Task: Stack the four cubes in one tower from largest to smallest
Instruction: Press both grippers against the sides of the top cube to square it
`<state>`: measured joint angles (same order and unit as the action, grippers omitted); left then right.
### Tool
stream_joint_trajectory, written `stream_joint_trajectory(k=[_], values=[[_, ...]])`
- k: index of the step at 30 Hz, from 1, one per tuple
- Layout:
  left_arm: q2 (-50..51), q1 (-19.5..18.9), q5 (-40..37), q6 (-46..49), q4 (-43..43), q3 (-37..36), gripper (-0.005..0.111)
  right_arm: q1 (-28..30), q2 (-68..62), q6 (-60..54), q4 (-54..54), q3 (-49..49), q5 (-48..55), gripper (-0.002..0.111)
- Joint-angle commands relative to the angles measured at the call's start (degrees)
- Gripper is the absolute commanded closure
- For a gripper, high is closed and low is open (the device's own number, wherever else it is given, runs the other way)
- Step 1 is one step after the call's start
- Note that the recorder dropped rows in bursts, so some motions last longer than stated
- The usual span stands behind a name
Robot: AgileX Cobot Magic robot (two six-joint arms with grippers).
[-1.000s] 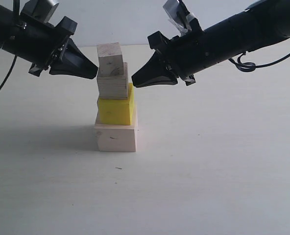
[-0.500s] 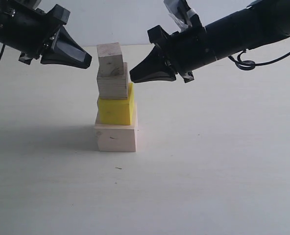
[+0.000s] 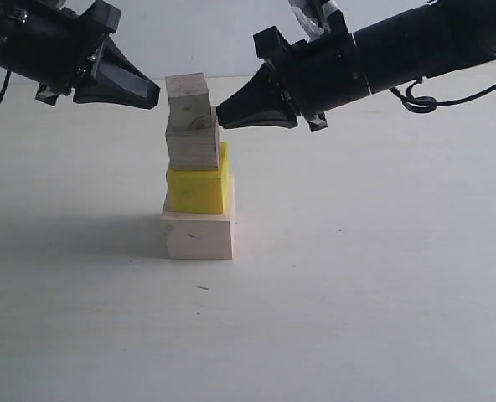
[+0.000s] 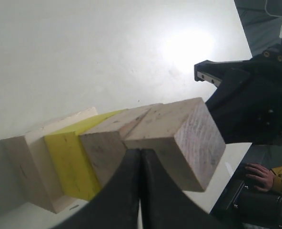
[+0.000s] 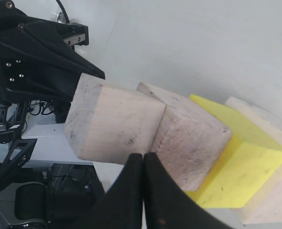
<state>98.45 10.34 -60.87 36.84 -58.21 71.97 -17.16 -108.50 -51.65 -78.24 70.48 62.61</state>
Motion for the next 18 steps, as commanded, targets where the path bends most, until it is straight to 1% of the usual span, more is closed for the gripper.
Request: stream_joint_trajectory(k=[1, 4, 18], values=[[-0.5, 0.2, 0.5, 0.4, -1.1, 0.0, 0.107, 0.2, 0.5, -0.9, -1.1, -0.2, 0.6, 0.108], [-0.5, 0.2, 0.6, 0.7, -2.6, 0.0, 0.107, 0.2, 0.5, -1.5, -1.6, -0.2, 0.7, 0.108], [-0.5, 1.0, 0.8, 0.9, -2.5, 0.0, 0.107, 0.2, 0.5, -2.7, -2.3, -0.2, 2.4, 0.108]])
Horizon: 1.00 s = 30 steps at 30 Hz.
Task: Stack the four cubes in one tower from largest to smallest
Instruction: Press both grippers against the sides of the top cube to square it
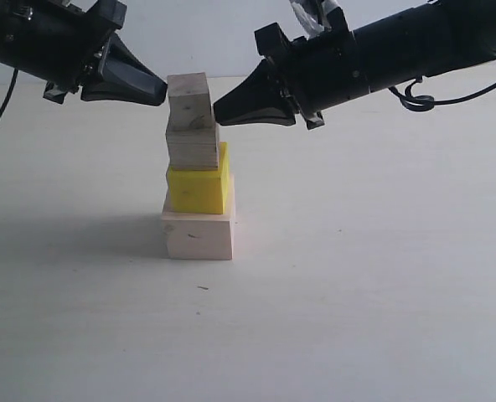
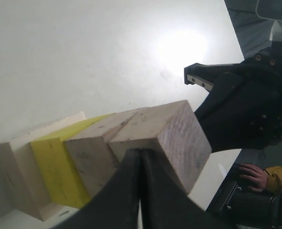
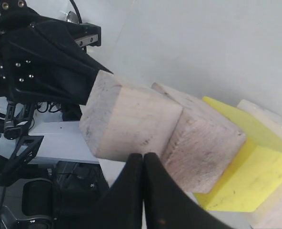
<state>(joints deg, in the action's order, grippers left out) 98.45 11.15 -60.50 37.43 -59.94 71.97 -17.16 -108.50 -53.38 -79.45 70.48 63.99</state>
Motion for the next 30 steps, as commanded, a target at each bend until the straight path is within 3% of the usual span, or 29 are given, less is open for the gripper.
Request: stream_joint_trajectory(k=[1, 30], values=[[-0.5, 0.2, 0.5, 0.3, -0.8, 0.0, 0.107, 0.2, 0.5, -1.0, -1.1, -0.2, 1.2, 0.108], [-0.5, 0.2, 0.5, 0.7, -0.7, 0.0, 0.107, 0.1, 0.5, -1.6, -1.9, -0.2, 0.5, 0.108]])
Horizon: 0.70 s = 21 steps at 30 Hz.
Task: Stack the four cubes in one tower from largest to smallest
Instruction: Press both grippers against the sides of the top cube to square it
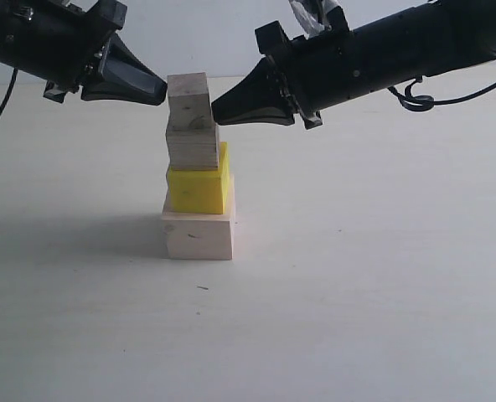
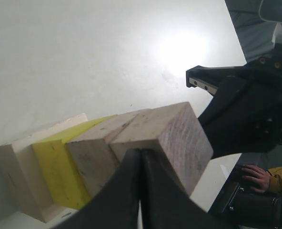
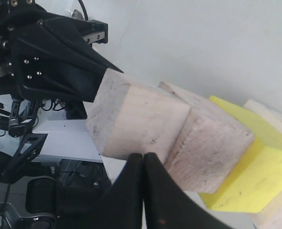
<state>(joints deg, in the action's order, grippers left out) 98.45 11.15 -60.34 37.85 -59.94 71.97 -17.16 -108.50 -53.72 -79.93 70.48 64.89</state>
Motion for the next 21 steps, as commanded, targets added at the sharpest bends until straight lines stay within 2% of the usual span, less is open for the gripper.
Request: stream_joint_trajectory(k=[1, 21], values=[[-0.5, 0.2, 0.3, 0.3, -0.7, 0.0, 0.107, 0.1, 0.5, -1.7, -2.0, -0.2, -0.4, 0.108], [-0.5, 0.2, 0.3, 0.3, -0.7, 0.0, 0.107, 0.1, 0.5, -2.1, -1.9, -0.2, 1.2, 0.108]])
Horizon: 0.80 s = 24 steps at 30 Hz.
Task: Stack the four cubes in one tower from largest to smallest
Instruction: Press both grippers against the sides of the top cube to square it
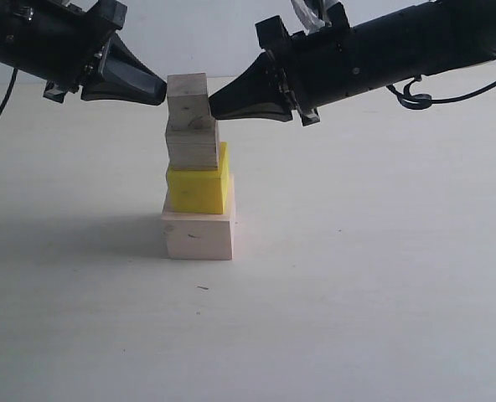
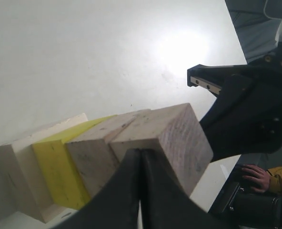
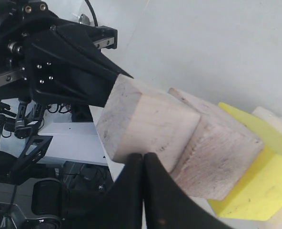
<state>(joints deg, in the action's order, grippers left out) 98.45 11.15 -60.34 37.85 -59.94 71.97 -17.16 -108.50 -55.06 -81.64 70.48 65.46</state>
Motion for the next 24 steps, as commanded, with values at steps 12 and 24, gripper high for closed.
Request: stream_joint_trajectory(k=[12, 24], values=[[-0.5, 0.2, 0.2, 0.3, -0.8, 0.0, 0.107, 0.1, 0.5, -0.2, 1.4, -0.2, 0.7, 0.108], [-0.5, 0.2, -0.6, 0.3, -0.9, 0.0, 0.107, -1.5, 0.5, -0.2, 1.7, -0.2, 0.3, 0.108]])
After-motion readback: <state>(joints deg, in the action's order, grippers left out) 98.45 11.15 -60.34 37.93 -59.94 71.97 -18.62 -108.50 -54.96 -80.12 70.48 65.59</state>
